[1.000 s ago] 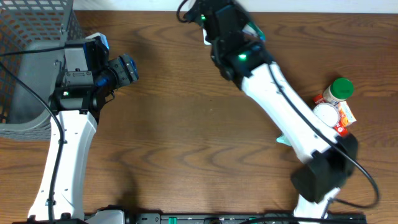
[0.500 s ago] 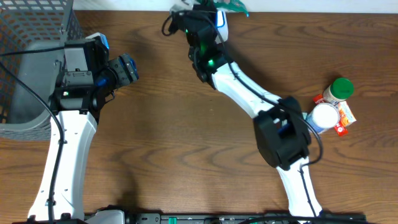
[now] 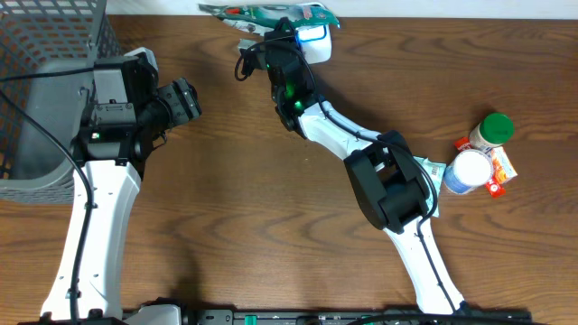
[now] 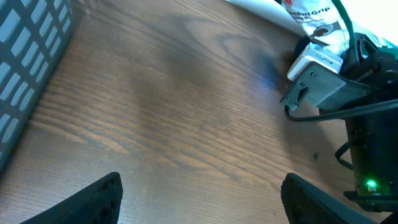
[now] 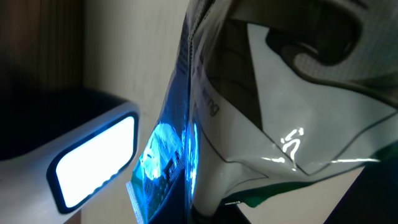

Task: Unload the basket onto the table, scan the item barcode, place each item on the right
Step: 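Hold the green glove package barcode against the white scanner, right gripper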

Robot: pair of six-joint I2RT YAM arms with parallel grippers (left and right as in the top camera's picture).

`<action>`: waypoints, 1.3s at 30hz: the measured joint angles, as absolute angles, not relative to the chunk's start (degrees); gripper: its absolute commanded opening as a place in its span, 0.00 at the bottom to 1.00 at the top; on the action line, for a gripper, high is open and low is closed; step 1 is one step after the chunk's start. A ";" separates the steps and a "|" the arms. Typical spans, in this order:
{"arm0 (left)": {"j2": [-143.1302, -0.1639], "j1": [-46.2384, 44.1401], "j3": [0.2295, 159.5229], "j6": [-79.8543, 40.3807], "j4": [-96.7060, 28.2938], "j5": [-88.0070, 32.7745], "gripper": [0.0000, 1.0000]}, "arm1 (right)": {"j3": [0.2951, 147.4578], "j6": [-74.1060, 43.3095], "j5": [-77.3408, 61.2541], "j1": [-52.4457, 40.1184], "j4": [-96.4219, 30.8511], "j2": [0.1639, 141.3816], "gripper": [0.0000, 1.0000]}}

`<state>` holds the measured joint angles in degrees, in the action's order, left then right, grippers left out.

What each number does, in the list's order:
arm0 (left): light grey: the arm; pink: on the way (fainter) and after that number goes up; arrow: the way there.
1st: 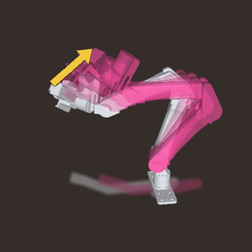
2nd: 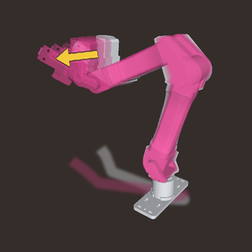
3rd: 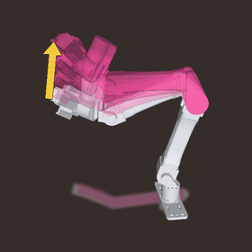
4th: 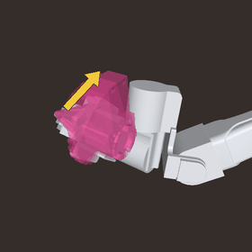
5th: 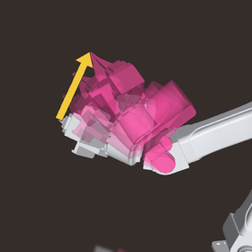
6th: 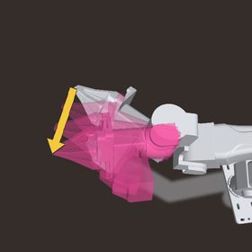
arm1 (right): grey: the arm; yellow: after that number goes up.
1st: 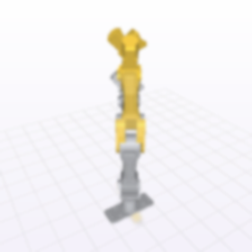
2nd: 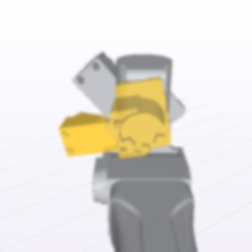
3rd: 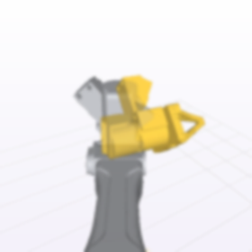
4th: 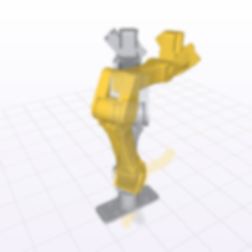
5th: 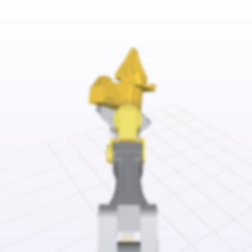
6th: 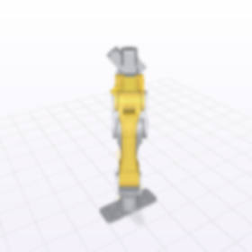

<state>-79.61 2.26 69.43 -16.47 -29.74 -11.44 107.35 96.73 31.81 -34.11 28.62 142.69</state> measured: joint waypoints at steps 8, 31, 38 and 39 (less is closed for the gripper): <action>-79.61 2.26 69.43 -16.47 -29.74 -11.42 0.82 | 107.35 93.84 30.04 -34.09 28.53 142.69 0.01; -79.61 2.26 69.43 -16.47 -29.74 -11.42 0.82 | 107.42 80.75 32.03 -34.09 23.68 142.71 0.01; -79.61 2.26 69.43 -16.47 -29.74 -11.44 0.82 | 107.44 72.40 33.01 -34.06 26.00 142.71 0.01; -79.61 2.26 69.43 -16.47 -29.74 -11.42 0.83 | 107.44 70.76 33.08 -34.04 25.98 142.71 0.01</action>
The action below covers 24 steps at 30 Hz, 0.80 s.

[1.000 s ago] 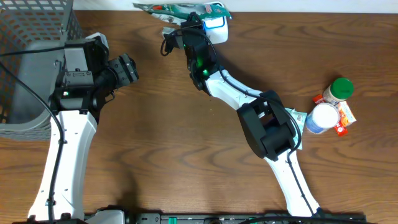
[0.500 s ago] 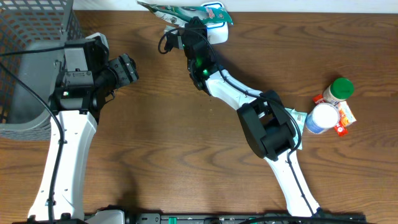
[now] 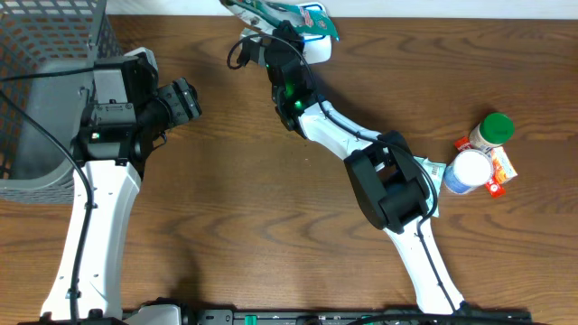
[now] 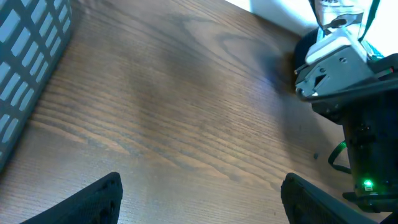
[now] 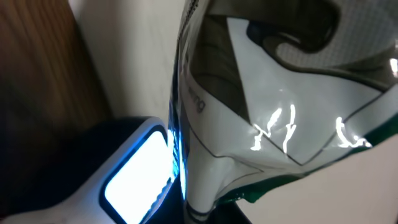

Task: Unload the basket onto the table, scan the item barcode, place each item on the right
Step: 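Hold the green glove package barcode against the white scanner, right gripper, then carry the glove package right and drop it beside the wipes pouch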

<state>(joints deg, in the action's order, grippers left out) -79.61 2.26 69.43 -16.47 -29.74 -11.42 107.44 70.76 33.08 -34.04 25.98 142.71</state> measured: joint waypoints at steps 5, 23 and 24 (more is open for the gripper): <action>-79.61 2.26 69.43 -16.47 -29.74 -11.42 0.82 | 107.42 63.35 33.36 -33.58 24.12 141.18 0.01; -79.61 2.26 69.45 -16.47 -29.74 -11.44 0.82 | 109.10 11.84 17.34 -23.03 -53.74 100.51 0.01; -79.61 2.26 69.45 -16.47 -29.76 -11.44 0.82 | 109.06 9.54 14.48 -21.23 -57.25 100.42 0.01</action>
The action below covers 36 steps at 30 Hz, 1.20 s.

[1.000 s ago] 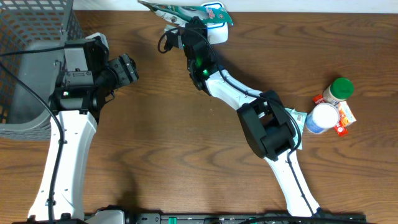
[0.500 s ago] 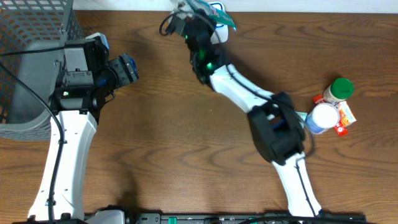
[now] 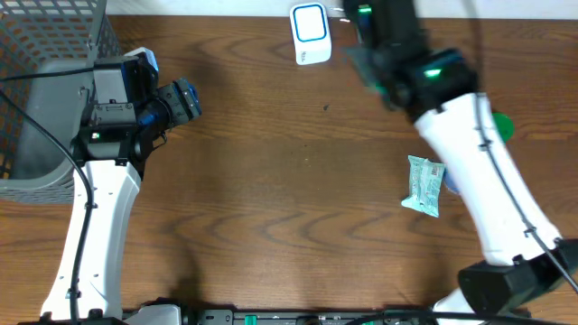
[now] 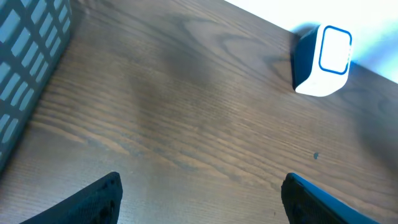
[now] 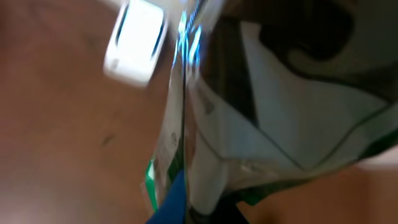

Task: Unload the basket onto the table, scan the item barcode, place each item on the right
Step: 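Carry the glove package right and drop it beside the wipes pouch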

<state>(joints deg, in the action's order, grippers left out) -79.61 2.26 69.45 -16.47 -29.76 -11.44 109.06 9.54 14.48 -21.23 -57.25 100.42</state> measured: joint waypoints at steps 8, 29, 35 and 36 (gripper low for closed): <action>-79.61 2.26 69.45 -16.47 -29.76 -11.44 0.82 | 96.62 -0.23 -1.52 -8.05 -62.89 101.84 0.01; -79.61 2.26 69.45 -16.47 -29.74 -11.42 0.83 | 80.84 -2.35 -6.81 -0.86 -58.11 103.15 0.99; -79.61 2.26 69.45 -16.47 -29.74 -11.44 0.82 | 93.86 -2.07 -6.90 -0.86 -65.52 102.80 0.99; -79.61 2.26 69.45 -16.47 -29.74 -11.44 0.82 | 94.24 -2.07 -6.90 -0.86 -65.28 102.74 0.99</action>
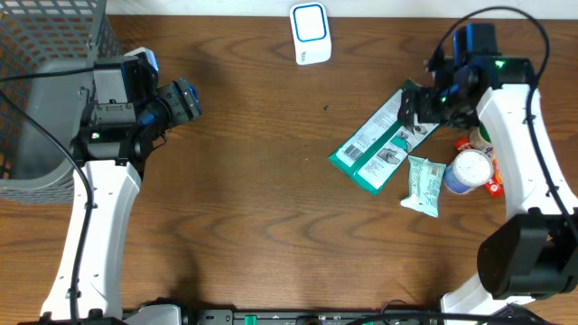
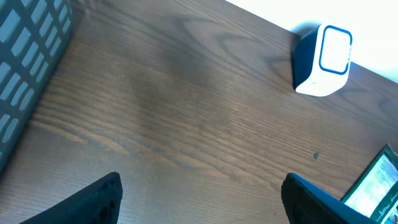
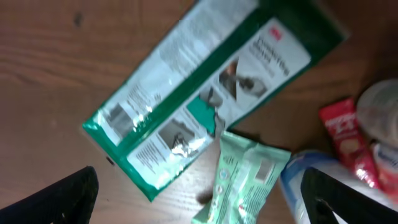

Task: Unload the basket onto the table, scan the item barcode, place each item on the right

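Observation:
The green-and-white flat packet (image 1: 379, 144) lies on the wood table, left of the pile of goods, and shows large in the right wrist view (image 3: 211, 93). One corner of the packet (image 2: 373, 183) reaches into the left wrist view. My right gripper (image 1: 417, 104) hovers over the packet's upper right end, open (image 3: 202, 199), with nothing between its fingers. The white-and-blue barcode scanner (image 1: 310, 34) stands at the table's back edge, its window facing forward (image 2: 323, 59). My left gripper (image 1: 185, 99) is open (image 2: 200, 196) above bare wood at the left.
A grey wire basket (image 1: 45, 54) fills the far left. At the right lie a mint wipes pack (image 1: 423, 185), a white-and-blue jar (image 1: 470, 171), a green-lidded bottle (image 1: 495, 128) and a red packet (image 1: 499, 176).
My right gripper held the packet in the air to the right of the scanner. Now the packet lies flat on the table beside the wipes pack, and the gripper is open above it.
My right gripper first held the packet against the scanner's lit window at the back edge, and still did at the second moment. Then it held the packet away to the right. Now the packet rests on the table, released. The left arm stayed put.

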Robot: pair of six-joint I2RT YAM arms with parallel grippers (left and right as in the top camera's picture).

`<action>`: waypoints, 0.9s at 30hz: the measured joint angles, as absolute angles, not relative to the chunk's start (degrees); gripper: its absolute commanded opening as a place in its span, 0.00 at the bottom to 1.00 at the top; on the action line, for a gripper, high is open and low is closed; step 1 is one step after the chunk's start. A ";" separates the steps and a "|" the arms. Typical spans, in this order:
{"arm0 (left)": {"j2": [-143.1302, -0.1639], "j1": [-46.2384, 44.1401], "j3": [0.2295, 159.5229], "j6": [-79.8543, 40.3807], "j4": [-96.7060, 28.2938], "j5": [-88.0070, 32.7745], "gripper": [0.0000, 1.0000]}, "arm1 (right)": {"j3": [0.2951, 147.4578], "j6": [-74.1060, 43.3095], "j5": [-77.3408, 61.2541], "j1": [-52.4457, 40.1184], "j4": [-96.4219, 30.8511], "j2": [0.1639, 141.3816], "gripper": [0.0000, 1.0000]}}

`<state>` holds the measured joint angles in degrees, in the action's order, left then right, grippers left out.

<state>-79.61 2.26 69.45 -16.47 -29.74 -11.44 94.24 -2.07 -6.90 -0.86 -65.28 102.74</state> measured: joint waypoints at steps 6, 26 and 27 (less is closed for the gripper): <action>-79.61 2.26 69.45 -16.47 -29.74 -11.44 0.82 | 94.41 -2.07 -6.87 -0.86 -65.43 102.72 0.99; -79.59 2.26 69.45 -16.47 -29.76 -11.44 0.82 | 93.43 -1.91 -3.81 0.75 -65.06 91.70 0.99; -79.61 2.26 69.45 -16.47 -29.76 -11.44 0.82 | 93.36 -1.91 -3.68 0.75 -64.66 88.20 0.99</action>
